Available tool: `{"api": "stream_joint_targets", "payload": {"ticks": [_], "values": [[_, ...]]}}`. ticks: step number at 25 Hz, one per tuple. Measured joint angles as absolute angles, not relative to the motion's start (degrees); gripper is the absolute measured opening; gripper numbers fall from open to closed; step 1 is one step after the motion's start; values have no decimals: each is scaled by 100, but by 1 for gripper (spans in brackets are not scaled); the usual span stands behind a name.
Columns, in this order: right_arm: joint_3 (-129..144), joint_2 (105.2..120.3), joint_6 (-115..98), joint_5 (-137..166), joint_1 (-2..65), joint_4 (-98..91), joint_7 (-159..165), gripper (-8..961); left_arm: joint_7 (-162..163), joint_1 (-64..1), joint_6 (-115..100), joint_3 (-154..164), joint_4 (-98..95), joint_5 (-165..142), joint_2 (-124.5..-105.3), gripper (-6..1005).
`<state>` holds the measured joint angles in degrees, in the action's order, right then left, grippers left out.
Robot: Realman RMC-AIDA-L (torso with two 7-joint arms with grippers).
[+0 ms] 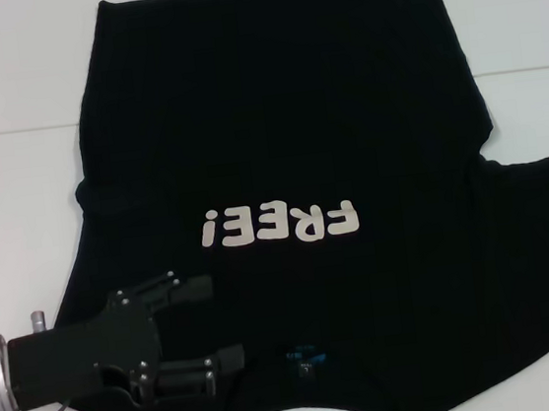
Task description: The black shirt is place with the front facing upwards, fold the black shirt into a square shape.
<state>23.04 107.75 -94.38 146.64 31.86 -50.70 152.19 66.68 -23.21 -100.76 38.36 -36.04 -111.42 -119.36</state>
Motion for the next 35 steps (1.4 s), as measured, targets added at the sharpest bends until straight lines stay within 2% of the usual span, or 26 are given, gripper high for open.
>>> {"api": "stream_joint_targets", "payload": {"ticks": [35], "values": [[2881,10892,-7987,15041,3720,-3574,15252,797,6733,-2258,-10078,3841,-3604,-11144,-11979,937]]}}
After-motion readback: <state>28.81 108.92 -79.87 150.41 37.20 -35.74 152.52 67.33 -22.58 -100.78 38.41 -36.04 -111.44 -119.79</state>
